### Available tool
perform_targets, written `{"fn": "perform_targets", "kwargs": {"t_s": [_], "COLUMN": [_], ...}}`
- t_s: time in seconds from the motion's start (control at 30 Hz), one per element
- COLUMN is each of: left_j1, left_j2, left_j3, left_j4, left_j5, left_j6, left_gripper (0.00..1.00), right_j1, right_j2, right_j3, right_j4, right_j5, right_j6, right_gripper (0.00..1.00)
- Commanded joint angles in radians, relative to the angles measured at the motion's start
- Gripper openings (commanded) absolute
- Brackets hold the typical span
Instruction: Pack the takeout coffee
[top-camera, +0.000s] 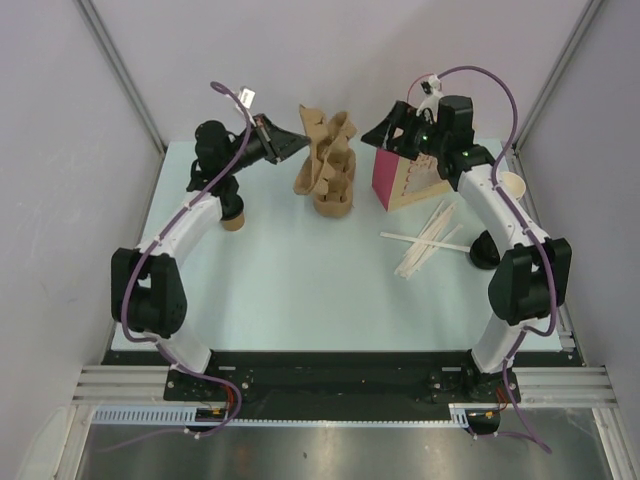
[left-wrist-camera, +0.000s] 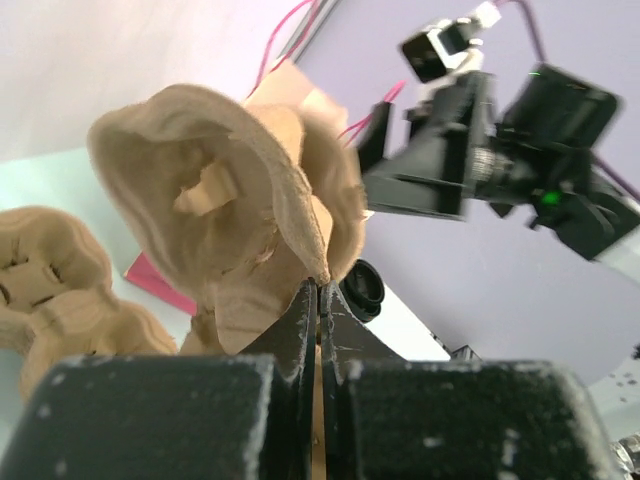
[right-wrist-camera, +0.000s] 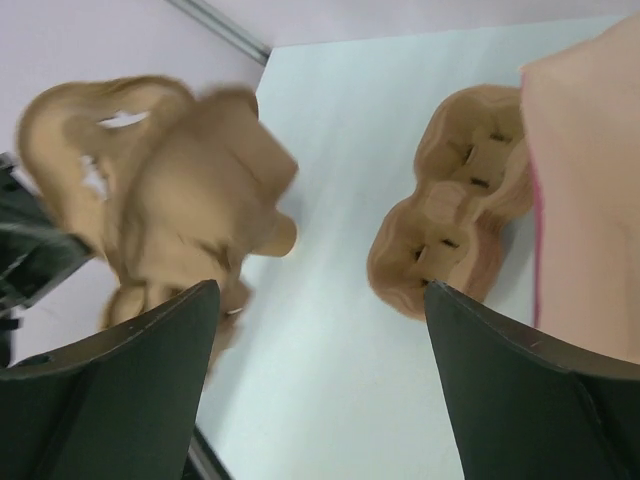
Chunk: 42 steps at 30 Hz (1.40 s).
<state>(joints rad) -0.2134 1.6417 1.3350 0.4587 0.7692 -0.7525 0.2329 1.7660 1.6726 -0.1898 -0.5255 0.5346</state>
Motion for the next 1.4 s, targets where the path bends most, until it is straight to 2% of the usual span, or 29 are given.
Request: {"fn": "perform_targets", "kwargs": {"t_s": [0.0, 0.23, 0.33, 0.37, 0.43, 0.6, 0.73, 0.77, 0.87, 0.93, 0.97, 1.03, 1.07, 1.13, 1.17, 1.27, 1.37], "left_j1": [-0.017, -0.024, -0.026, -0.027, -0.030, -0.029, -0.018, -0.009, 0.028, 0.055, 0.090, 0.159, 0.187, 0.270, 0.291, 0.365, 0.436], "left_j2": [0.029, 0.044, 0.044, 0.046, 0.043, 0.038, 0.018, 0.009, -0.040, -0.083, -0.100, -0.157, -0.173, -0.215, -0.227, -0.256, -0.241], "left_j3": [-0.007, 0.015, 0.021, 0.023, 0.021, 0.021, 0.046, 0.049, 0.059, 0.079, 0.095, 0.121, 0.137, 0.186, 0.202, 0.222, 0.181], "left_j4": [0.123, 0.107, 0.092, 0.090, 0.093, 0.064, -0.030, -0.049, -0.198, -0.378, -0.444, -0.642, -0.789, -0.937, -1.071, -1.274, -1.386], "left_j5": [-0.007, -0.019, -0.027, -0.027, -0.028, -0.044, -0.033, -0.016, -0.005, -0.007, -0.008, -0.019, -0.025, -0.085, -0.122, -0.302, -0.462], "left_j6": [-0.015, -0.008, -0.004, -0.005, -0.007, 0.008, 0.054, 0.086, 0.177, 0.257, 0.342, 0.428, 0.524, 0.622, 0.715, 0.865, 0.921], "left_gripper": [0.00, 0.00, 0.00, 0.00, 0.00, 0.00, 0.00, 0.00, 0.00, 0.00, 0.00, 0.00, 0.00, 0.00, 0.00, 0.00, 0.00], "right_j1": [0.020, 0.029, 0.036, 0.040, 0.057, 0.066, 0.074, 0.080, 0.091, 0.100, 0.109, 0.120, 0.129, 0.137, 0.144, 0.170, 0.210], "right_j2": [-0.085, -0.112, -0.120, -0.122, -0.125, -0.112, -0.096, -0.099, -0.112, -0.120, -0.131, -0.140, -0.149, -0.157, -0.168, -0.178, -0.174], "right_j3": [-0.039, -0.093, -0.096, -0.096, -0.102, -0.106, -0.051, -0.047, -0.057, -0.066, -0.077, -0.088, -0.096, -0.106, -0.112, -0.139, -0.152], "right_j4": [-0.011, 0.007, 0.027, 0.024, 0.007, -0.049, -0.101, -0.121, -0.198, -0.244, -0.255, -0.292, -0.304, -0.344, -0.352, -0.376, -0.390], "right_j5": [-0.067, -0.094, -0.117, -0.117, -0.096, 0.013, 0.001, -0.005, 0.001, 0.005, 0.010, 0.024, 0.028, 0.035, 0.038, 0.051, 0.083], "right_j6": [0.048, 0.059, 0.048, 0.044, 0.036, -0.018, -0.108, -0.173, -0.254, -0.320, -0.344, -0.418, -0.435, -0.485, -0.501, -0.533, -0.585], "right_gripper": [0.88, 0.88, 0.74, 0.66, 0.61, 0.59, 0.60, 0.60, 0.61, 0.62, 0.63, 0.64, 0.66, 0.68, 0.69, 0.71, 0.72]}}
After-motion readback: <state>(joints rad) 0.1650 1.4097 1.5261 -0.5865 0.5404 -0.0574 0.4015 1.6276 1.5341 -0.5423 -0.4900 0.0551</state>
